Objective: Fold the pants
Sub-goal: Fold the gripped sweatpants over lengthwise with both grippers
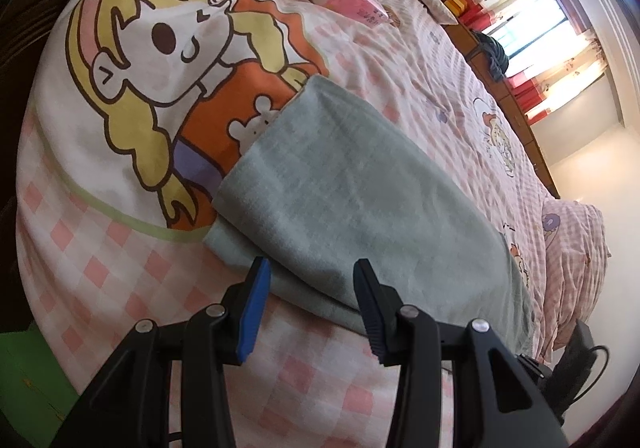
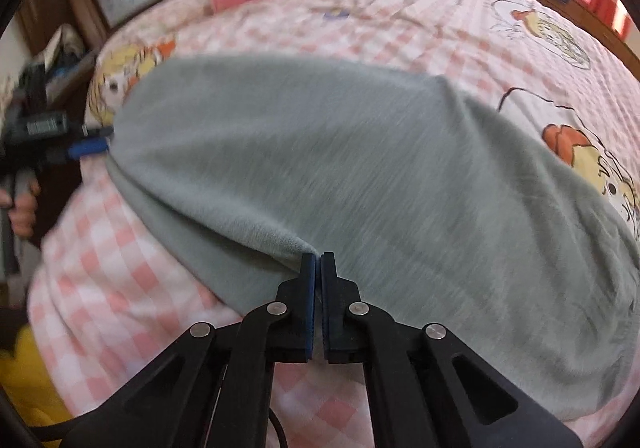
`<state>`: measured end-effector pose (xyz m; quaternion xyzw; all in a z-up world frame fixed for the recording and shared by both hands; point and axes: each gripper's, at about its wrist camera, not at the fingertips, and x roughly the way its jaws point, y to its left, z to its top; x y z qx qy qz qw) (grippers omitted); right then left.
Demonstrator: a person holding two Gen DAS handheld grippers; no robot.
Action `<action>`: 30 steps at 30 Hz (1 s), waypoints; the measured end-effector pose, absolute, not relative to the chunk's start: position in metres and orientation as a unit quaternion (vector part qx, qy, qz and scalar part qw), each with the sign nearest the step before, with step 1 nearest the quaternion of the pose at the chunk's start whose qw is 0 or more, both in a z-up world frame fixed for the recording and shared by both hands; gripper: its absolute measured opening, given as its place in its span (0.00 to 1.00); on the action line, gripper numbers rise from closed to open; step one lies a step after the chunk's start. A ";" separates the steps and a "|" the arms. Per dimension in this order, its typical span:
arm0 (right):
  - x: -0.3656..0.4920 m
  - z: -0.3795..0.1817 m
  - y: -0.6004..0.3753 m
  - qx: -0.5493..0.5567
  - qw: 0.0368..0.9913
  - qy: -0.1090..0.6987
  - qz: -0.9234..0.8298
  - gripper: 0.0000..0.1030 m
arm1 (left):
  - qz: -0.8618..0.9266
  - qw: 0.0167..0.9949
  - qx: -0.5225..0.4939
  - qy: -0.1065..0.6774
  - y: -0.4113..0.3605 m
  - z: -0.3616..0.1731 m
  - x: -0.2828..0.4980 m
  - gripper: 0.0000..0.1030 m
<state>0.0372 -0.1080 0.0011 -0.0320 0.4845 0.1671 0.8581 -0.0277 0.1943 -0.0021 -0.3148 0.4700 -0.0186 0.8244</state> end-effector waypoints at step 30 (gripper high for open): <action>0.013 0.018 -0.116 0.018 0.838 0.491 0.237 0.03 | 0.006 0.846 -0.320 0.427 0.196 0.016 -0.034 0.06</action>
